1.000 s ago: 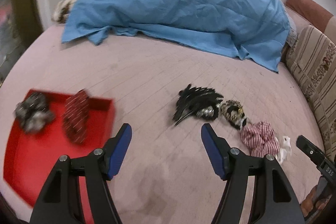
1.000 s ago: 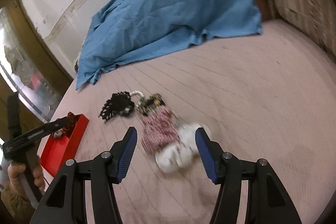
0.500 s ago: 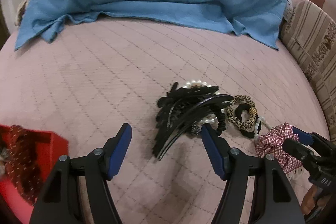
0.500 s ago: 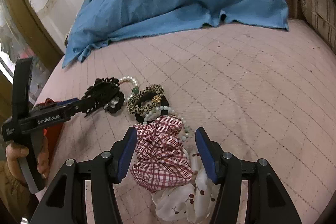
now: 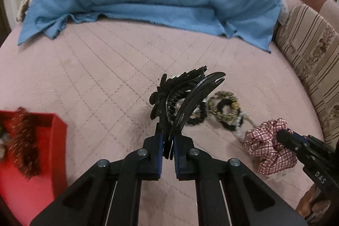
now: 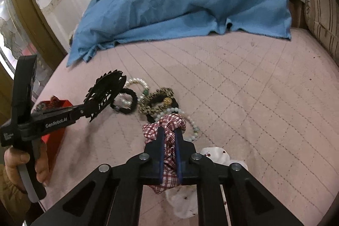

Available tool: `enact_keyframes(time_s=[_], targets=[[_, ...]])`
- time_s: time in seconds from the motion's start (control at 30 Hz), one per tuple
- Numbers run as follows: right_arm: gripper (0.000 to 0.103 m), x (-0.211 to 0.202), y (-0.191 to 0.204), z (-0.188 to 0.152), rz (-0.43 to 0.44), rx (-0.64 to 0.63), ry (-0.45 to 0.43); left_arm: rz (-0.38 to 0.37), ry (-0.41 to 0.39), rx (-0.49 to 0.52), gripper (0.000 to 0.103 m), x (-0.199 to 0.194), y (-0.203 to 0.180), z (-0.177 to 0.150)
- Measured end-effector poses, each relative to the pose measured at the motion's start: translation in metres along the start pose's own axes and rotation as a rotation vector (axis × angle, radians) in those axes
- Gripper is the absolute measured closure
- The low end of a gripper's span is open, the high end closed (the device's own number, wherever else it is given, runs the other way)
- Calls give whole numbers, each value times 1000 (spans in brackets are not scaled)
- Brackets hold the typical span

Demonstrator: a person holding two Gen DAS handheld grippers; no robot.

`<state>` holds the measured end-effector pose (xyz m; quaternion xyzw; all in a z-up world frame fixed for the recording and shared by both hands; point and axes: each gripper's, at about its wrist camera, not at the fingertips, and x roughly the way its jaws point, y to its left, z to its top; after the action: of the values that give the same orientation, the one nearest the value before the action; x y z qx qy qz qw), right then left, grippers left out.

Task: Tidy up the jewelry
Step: 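Carry the plaid scrunchie and claw clip into the red tray and release both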

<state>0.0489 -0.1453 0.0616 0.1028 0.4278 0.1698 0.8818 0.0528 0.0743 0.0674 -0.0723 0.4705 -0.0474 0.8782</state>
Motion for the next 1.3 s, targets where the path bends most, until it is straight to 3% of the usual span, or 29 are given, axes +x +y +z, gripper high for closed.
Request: enact_keyframes(time_s=[0.27,0.4,0.6,0.7,0.87,1.0,1.3], targets=[[93,-46,20,4,67,14,-68,-54,-104,-51,95,-84,-1,-20],[93,-66,31,5,110,23,-89,-42,-145,-89,95,-124,12,-39],[93,-85,55,0,144,4,-96,129,-158,-162,95,-166,62,-80],[93,-89,73,-6,161,-25,-90,256,-143,-228,95,-179,102,-107],[93,-77,115,-12,210,-83,-42,408,-122,-308,95,-197,156,-136],[93,-61,162,-18,258,-149,3,384,-137,-366,95,-205,190,-145],[93,-9,268,-30,334,-279,110,397,-106,-433,98,-179,237,-148]])
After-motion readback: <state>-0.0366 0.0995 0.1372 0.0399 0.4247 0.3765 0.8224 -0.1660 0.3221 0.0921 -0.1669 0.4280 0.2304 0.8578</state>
